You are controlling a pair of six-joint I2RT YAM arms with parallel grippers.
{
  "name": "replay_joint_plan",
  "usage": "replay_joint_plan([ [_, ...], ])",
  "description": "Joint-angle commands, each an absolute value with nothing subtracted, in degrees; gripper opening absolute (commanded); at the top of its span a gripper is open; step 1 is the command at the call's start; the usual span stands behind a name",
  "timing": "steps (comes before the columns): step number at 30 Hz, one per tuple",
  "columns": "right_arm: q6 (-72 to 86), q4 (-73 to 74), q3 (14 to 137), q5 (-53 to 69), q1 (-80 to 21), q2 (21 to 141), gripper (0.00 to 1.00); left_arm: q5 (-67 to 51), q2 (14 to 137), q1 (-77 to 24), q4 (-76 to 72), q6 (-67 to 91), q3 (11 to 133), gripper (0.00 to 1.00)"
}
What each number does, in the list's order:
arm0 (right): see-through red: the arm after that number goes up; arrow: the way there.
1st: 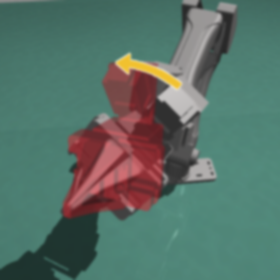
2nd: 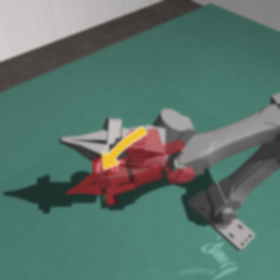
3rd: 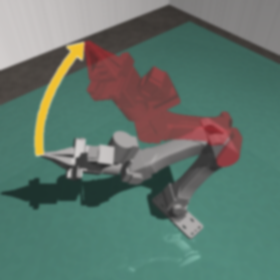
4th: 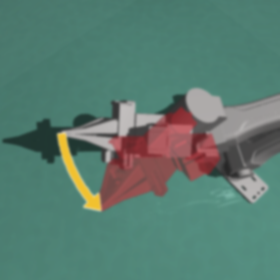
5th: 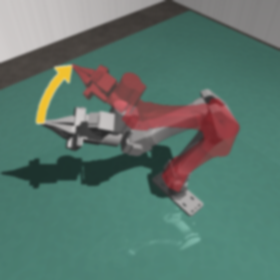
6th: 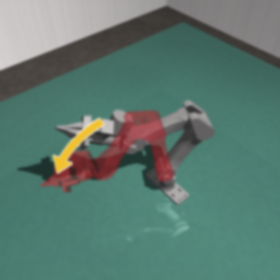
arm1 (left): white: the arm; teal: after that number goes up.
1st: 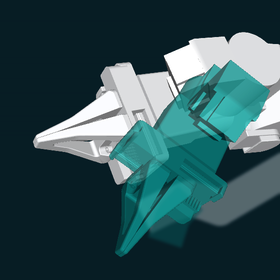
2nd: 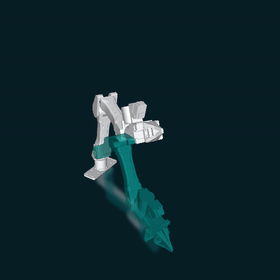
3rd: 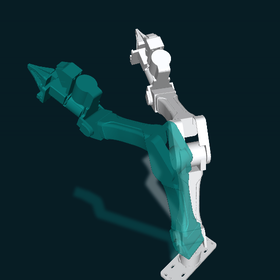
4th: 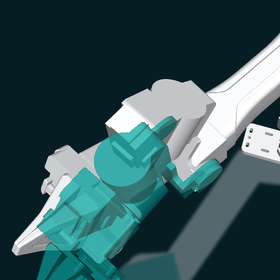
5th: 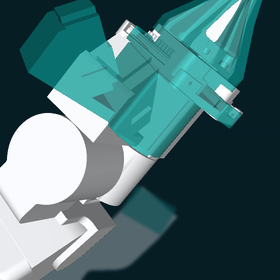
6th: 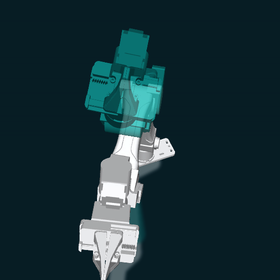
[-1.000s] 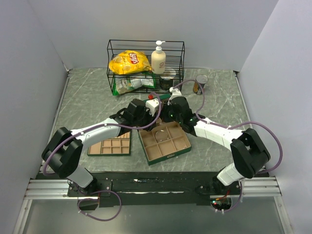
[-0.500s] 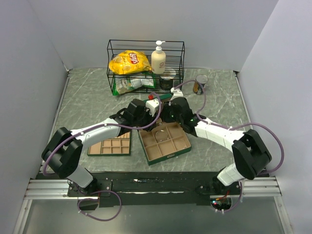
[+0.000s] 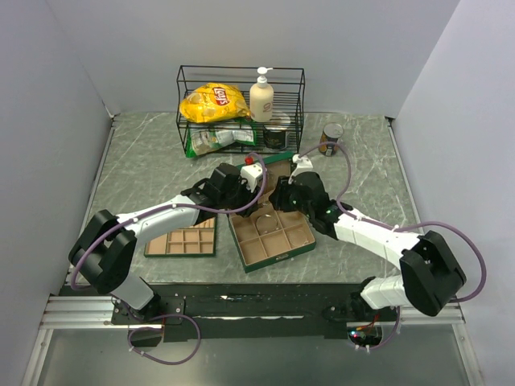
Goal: Organize the mixed jewelry
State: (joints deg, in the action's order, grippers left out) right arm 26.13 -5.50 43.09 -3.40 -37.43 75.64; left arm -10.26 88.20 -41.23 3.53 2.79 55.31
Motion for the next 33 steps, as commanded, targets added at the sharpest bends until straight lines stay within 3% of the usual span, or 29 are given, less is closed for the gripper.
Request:
replay_joint_plan([
  [1,26.80,-9.05,42.10,-2.20,-37.88,76.99,0.45,-11.86,87.27,-41.84,4.66,3.43,56.43,0.42],
  [33,24.34,-17.39,46.41,0.09,-39.20,88.77,0.43,-11.95,87.10,-41.84,3.78,4.30,55.72,0.44],
])
